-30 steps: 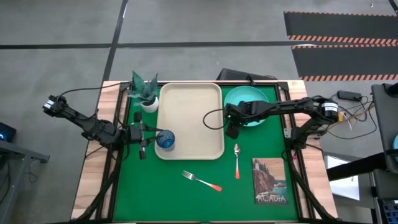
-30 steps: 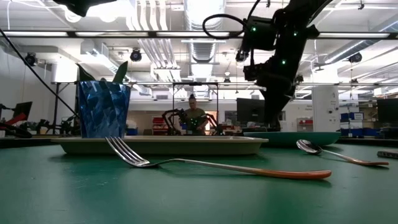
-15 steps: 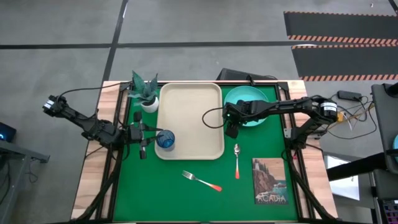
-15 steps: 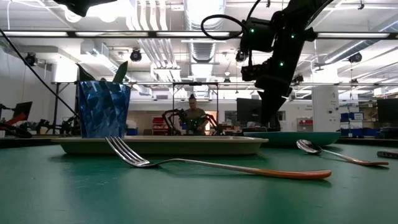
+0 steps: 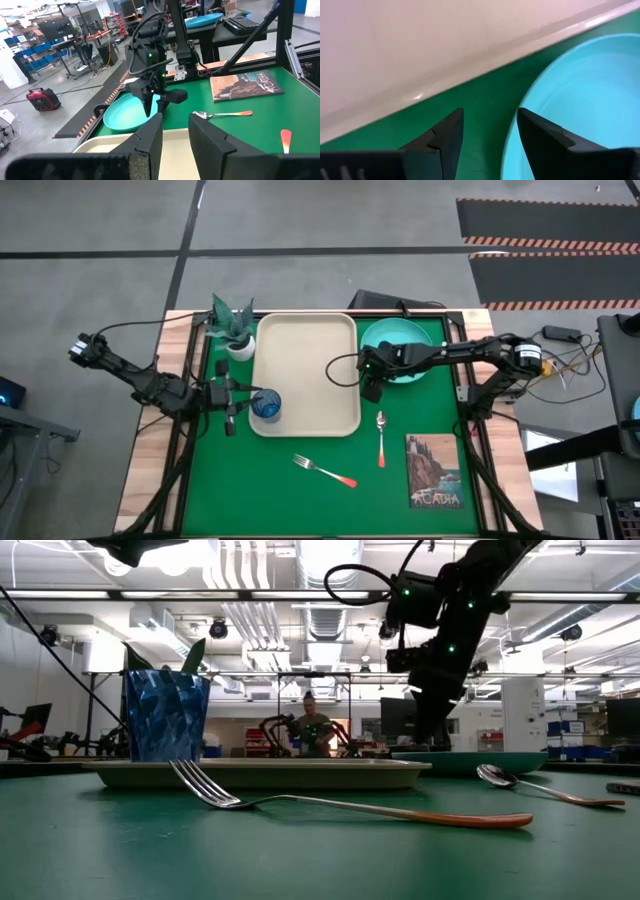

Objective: Pick and place plate/cup/fork/spoon on tray
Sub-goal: Put the blue plate on the serving tray to the right of the blue glass

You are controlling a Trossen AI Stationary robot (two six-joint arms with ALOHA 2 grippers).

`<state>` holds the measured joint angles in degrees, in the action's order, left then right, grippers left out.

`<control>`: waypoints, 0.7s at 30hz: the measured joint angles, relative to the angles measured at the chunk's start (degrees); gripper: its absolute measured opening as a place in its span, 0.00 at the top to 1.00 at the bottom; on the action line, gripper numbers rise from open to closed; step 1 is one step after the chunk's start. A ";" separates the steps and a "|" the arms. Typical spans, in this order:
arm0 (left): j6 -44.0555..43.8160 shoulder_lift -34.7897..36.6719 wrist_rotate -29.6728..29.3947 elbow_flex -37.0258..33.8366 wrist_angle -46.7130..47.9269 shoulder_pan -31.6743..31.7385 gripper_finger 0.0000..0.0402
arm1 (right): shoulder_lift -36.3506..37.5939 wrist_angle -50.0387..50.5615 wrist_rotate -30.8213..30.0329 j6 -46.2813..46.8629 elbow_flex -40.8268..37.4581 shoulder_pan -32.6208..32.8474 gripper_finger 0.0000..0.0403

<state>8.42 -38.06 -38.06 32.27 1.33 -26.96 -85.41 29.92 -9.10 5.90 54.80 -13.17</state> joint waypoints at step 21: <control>-0.02 -0.04 0.02 0.00 0.02 0.00 0.80 | 0.00 -6.71 0.06 -2.48 -5.99 -1.01 0.56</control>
<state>8.40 -38.11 -38.04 32.27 1.34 -26.96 -85.41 23.21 -9.04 3.42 48.82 -14.17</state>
